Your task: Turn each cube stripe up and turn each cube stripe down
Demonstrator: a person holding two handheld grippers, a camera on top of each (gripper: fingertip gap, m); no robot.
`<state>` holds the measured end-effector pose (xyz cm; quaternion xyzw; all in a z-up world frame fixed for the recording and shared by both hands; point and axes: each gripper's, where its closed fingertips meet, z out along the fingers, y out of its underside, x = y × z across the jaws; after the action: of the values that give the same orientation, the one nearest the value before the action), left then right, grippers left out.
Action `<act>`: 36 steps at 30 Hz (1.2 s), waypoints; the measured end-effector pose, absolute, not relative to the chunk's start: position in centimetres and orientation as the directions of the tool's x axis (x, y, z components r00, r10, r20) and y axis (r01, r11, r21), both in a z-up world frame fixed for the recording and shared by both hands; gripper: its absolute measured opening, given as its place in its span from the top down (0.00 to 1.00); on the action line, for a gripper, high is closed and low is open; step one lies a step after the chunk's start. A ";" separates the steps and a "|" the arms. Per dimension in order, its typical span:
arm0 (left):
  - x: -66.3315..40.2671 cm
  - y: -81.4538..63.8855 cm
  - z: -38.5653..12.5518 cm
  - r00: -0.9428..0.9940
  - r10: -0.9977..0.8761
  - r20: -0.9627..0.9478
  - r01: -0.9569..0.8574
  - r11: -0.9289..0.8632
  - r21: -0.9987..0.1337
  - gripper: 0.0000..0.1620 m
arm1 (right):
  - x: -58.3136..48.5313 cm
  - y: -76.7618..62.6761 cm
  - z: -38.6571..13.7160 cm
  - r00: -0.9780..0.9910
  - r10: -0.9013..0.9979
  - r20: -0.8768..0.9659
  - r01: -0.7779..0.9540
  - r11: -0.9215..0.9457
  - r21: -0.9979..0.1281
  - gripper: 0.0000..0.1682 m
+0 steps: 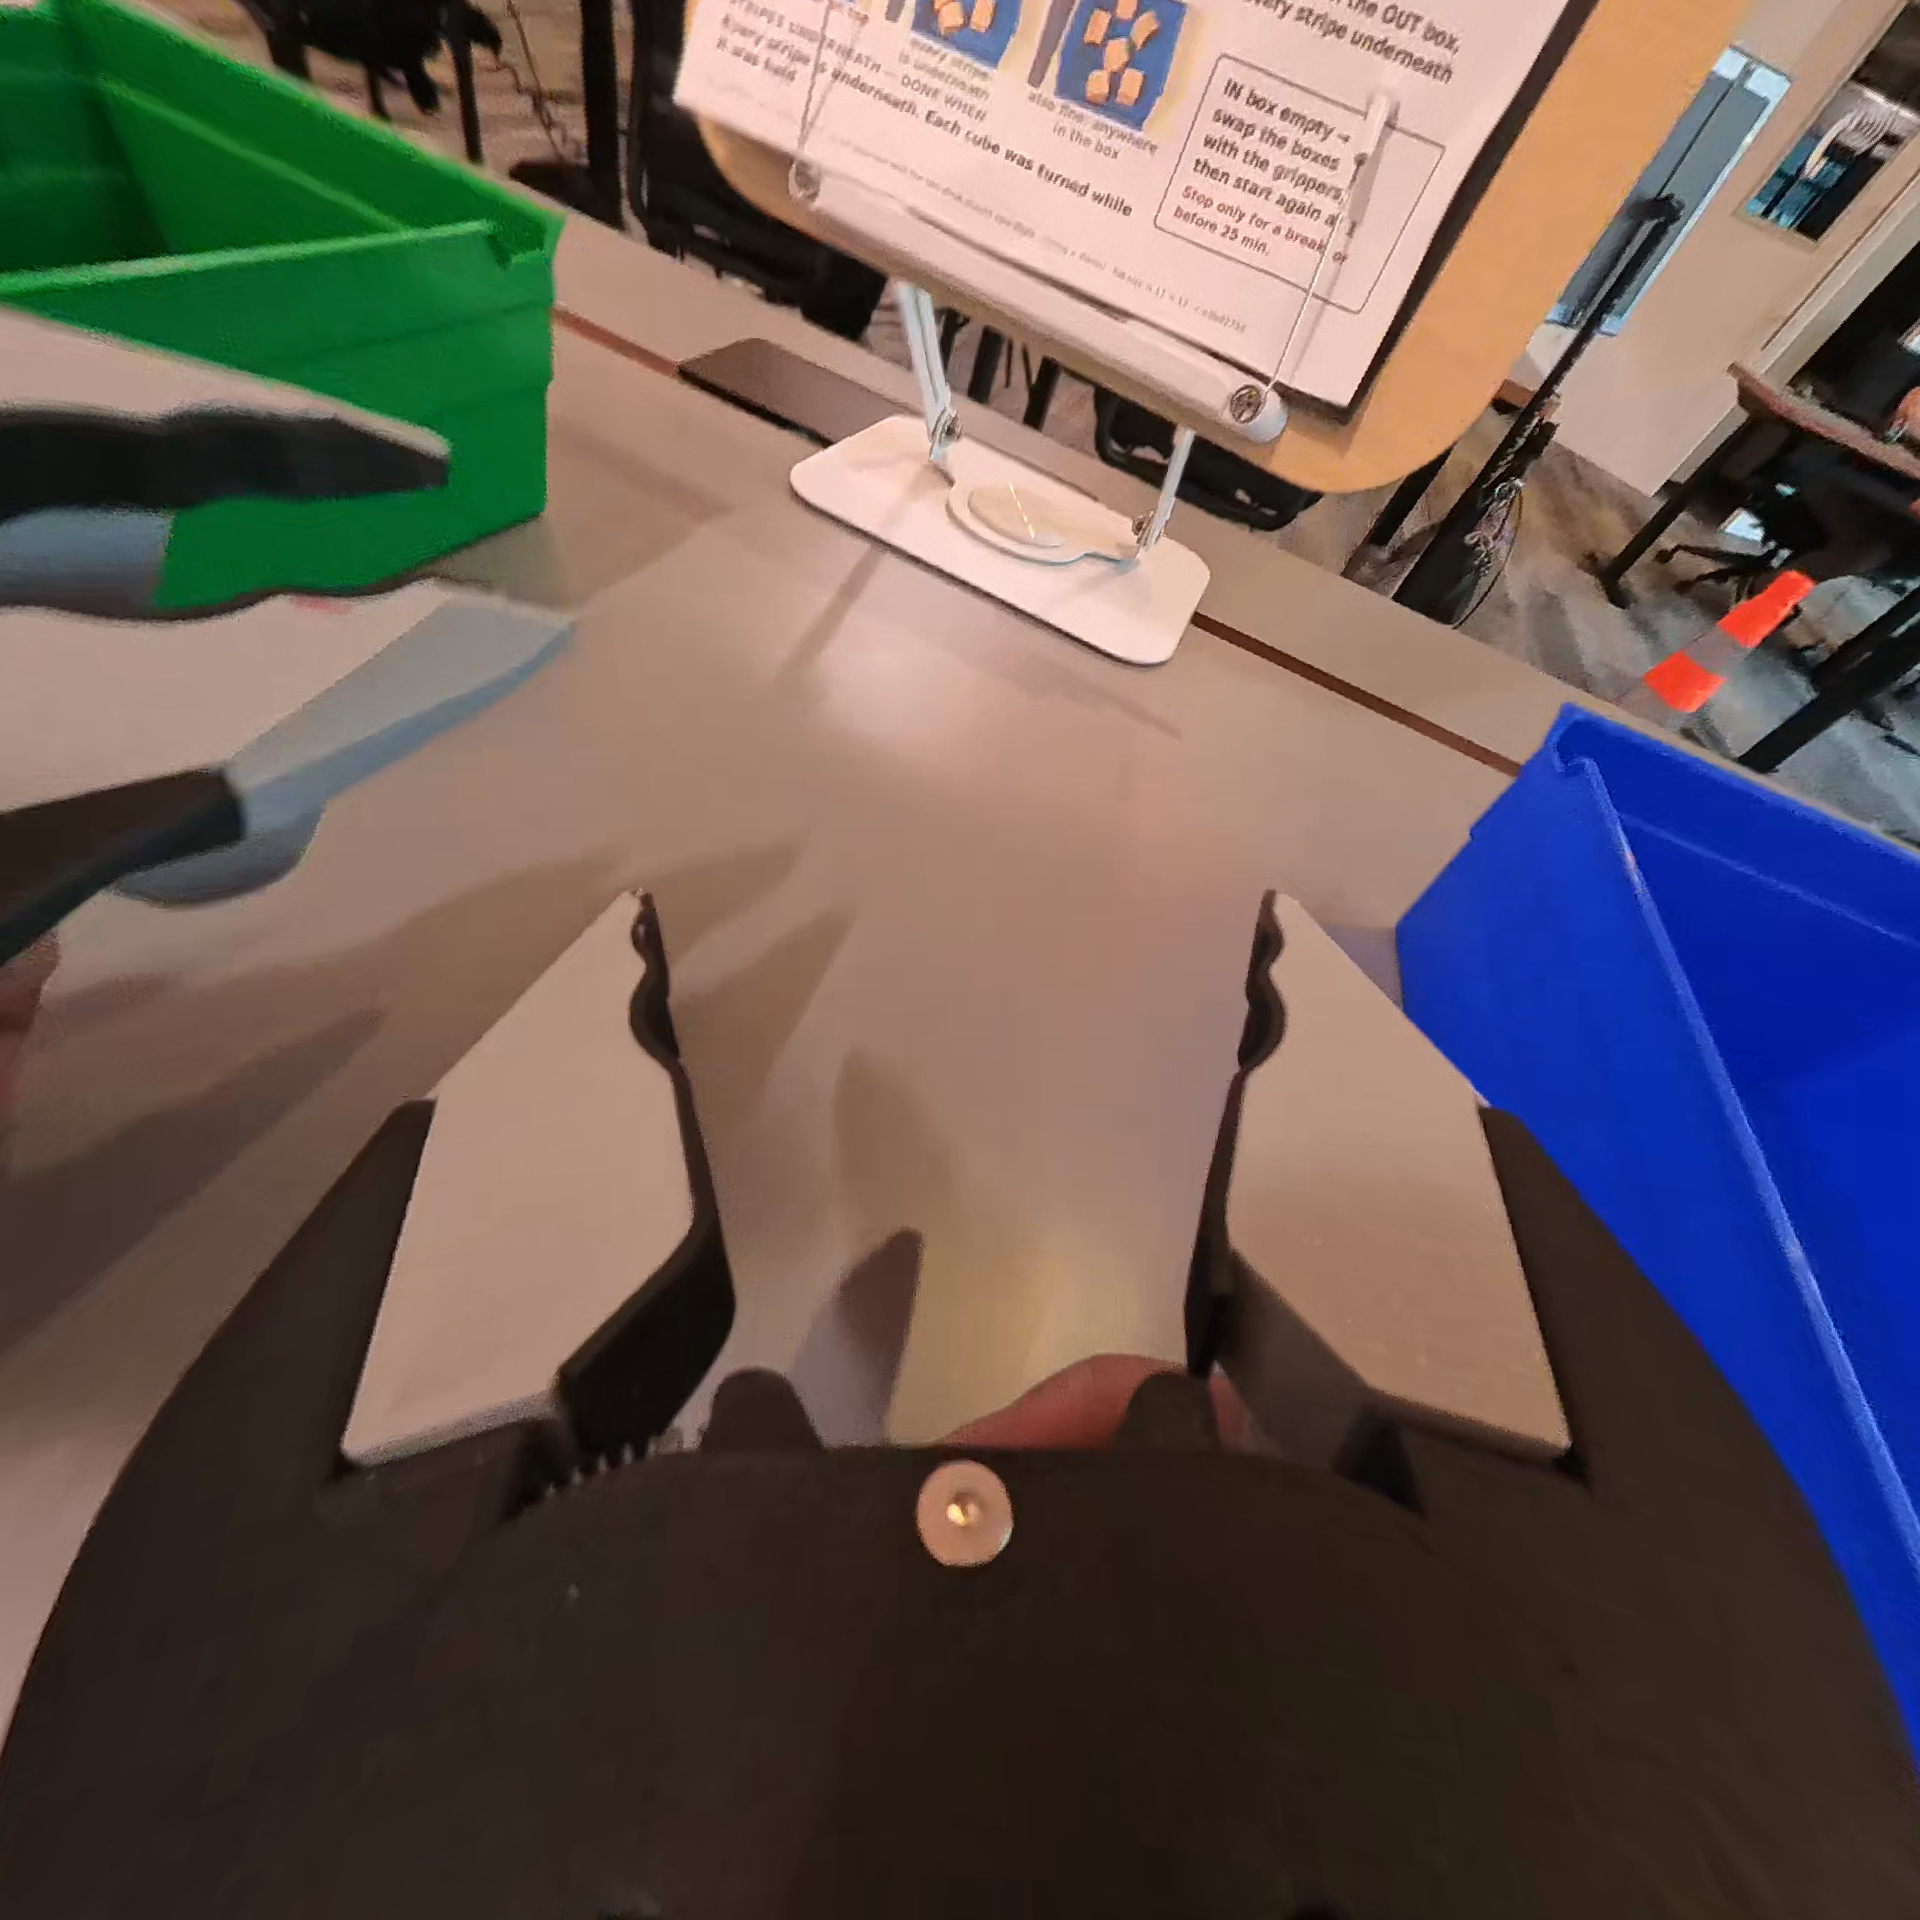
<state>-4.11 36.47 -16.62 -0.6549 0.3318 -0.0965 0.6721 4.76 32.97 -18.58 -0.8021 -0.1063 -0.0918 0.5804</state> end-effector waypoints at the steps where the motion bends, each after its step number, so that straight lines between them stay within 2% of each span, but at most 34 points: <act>1: -4.1 37.1 -16.7 0.758 -0.577 -0.305 -0.299 0.108 -0.948 0.81 | 5.1 34.1 -18.3 0.965 0.058 0.256 0.262 -0.298 -0.918 0.35; 5: -4.5 39.4 -16.7 0.748 -0.583 -0.317 -0.307 0.118 -0.944 0.78 | 7.1 38.8 -16.9 0.962 0.012 0.274 0.268 -0.257 -0.928 0.34; 7: -4.7 40.3 -16.7 0.753 -0.581 -0.308 -0.297 0.118 -0.948 0.68 | 7.2 40.8 -17.1 0.960 0.036 0.278 0.278 -0.249 -0.928 0.33; 9: -4.9 40.6 -17.2 0.753 -0.609 -0.250 -0.250 0.086 -0.964 0.65 | 6.6 41.9 -17.6 0.969 0.092 0.229 0.244 -0.216 -0.945 0.36; 11: -4.7 40.0 -18.2 0.717 -0.673 -0.181 -0.237 0.009 -0.971 0.55 | 5.8 42.0 -18.8 0.960 0.177 0.217 0.250 -0.189 -0.950 0.37; 12: -4.6 39.5 -18.3 0.704 -0.690 -0.165 -0.230 -0.002 -0.973 0.54 | 5.5 41.9 -19.4 0.956 0.202 0.214 0.255 -0.200 -0.946 0.37; 19: -3.3 36.6 -18.5 0.640 -0.750 -0.164 -0.221 0.025 -0.975 0.56 | 3.2 40.0 -20.2 0.938 0.320 0.134 0.208 -0.207 -0.956 0.38; 22: -3.2 35.9 -18.1 0.642 -0.744 -0.188 -0.216 0.061 -0.975 0.56 | 2.8 39.7 -19.5 0.938 0.307 0.160 0.221 -0.177 -0.959 0.38; 26: -3.3 36.1 -18.1 0.650 -0.691 -0.314 -0.285 0.162 -0.945 0.58 | 2.6 39.5 -18.7 0.934 0.294 0.205 0.252 -0.135 -0.958 0.41; 36: -4.0 37.4 -18.7 0.685 -0.664 -0.300 -0.290 0.129 -0.948 0.59 | 4.0 39.0 -17.7 0.944 0.262 0.202 0.241 -0.125 -0.962 0.41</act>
<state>-3.99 37.42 -18.65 -0.6444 0.3704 -0.1430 0.6535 4.01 39.03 -17.74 -0.7500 -0.1678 0.0082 0.6397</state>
